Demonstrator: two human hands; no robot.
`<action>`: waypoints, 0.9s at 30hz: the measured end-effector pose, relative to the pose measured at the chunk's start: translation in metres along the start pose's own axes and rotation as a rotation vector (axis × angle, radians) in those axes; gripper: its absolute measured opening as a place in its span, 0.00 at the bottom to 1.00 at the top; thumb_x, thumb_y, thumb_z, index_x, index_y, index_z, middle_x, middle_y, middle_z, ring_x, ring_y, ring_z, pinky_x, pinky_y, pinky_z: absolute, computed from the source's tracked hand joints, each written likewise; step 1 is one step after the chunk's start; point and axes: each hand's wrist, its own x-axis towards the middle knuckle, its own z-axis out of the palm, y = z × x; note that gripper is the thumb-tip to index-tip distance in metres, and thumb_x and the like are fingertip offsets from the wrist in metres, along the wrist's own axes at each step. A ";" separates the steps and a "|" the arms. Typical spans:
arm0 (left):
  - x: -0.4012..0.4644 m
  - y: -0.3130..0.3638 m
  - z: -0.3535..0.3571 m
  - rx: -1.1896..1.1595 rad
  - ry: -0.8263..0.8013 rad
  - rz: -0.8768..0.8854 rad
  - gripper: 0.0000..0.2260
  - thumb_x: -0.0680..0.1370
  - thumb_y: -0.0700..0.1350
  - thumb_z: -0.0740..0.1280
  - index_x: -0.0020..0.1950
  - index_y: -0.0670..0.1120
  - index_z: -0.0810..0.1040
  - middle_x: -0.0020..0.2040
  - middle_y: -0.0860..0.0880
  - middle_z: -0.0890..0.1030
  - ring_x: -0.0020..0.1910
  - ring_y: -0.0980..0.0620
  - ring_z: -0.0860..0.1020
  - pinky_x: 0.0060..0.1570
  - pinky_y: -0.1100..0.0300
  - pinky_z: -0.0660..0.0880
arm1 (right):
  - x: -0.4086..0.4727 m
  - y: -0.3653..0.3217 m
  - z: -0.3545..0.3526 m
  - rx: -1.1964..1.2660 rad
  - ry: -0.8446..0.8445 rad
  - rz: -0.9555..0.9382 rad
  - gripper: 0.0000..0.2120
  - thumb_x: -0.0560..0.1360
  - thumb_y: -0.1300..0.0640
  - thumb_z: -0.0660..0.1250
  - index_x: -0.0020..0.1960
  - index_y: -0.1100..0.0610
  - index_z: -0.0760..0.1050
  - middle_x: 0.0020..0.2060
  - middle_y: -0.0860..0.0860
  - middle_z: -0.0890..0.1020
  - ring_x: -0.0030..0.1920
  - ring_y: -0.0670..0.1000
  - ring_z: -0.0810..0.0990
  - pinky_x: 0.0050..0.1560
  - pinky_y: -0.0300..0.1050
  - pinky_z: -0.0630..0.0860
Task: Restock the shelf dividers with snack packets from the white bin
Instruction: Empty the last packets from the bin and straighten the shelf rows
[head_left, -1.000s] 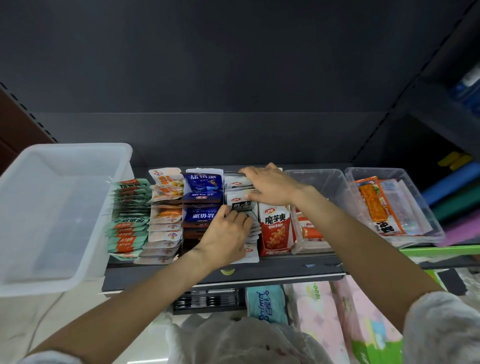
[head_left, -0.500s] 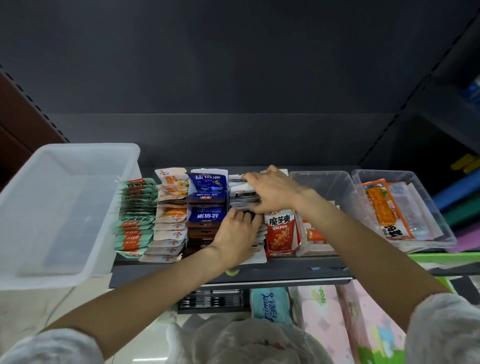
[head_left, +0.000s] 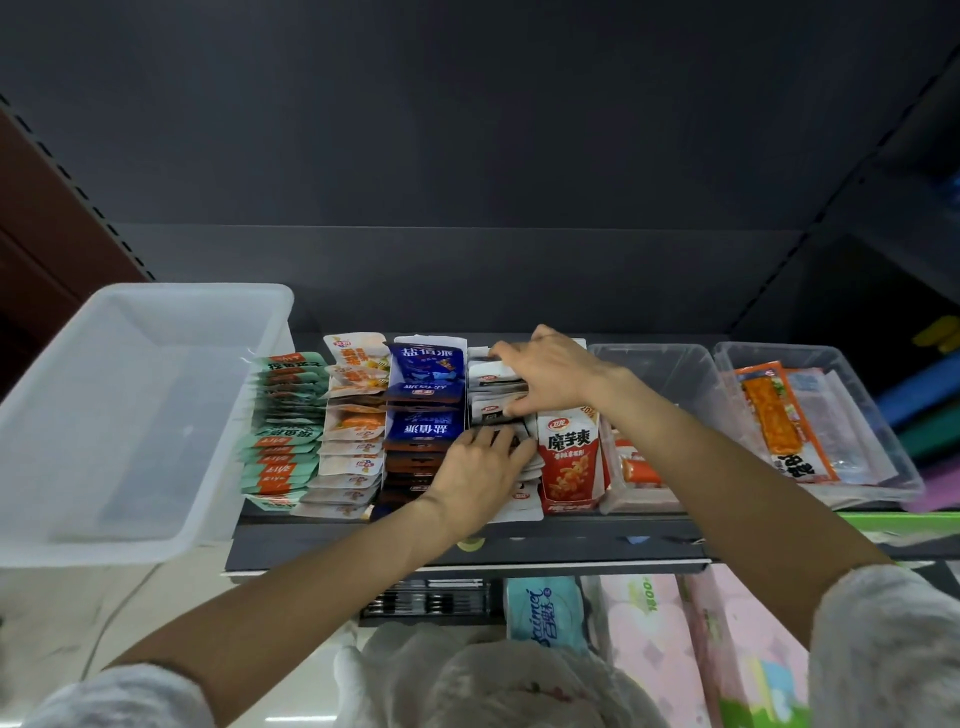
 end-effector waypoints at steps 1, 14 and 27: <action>0.000 0.000 0.001 0.015 -0.024 0.031 0.22 0.73 0.49 0.69 0.61 0.45 0.64 0.52 0.45 0.78 0.47 0.46 0.79 0.44 0.55 0.75 | 0.000 0.000 0.000 0.008 -0.003 -0.001 0.30 0.71 0.41 0.68 0.65 0.58 0.65 0.49 0.52 0.80 0.48 0.53 0.76 0.46 0.39 0.55; 0.012 -0.048 -0.023 -0.211 0.344 0.058 0.20 0.70 0.52 0.71 0.57 0.43 0.75 0.42 0.48 0.81 0.34 0.52 0.79 0.23 0.60 0.74 | 0.015 0.014 -0.010 0.204 -0.180 0.086 0.22 0.73 0.44 0.67 0.61 0.55 0.67 0.37 0.46 0.77 0.41 0.49 0.75 0.57 0.45 0.63; 0.025 -0.057 -0.021 -0.096 0.153 -0.086 0.32 0.77 0.64 0.51 0.76 0.46 0.57 0.77 0.42 0.54 0.76 0.44 0.52 0.73 0.42 0.52 | -0.054 -0.008 -0.023 0.558 0.273 0.353 0.19 0.77 0.57 0.64 0.67 0.53 0.70 0.63 0.50 0.74 0.64 0.48 0.71 0.64 0.47 0.67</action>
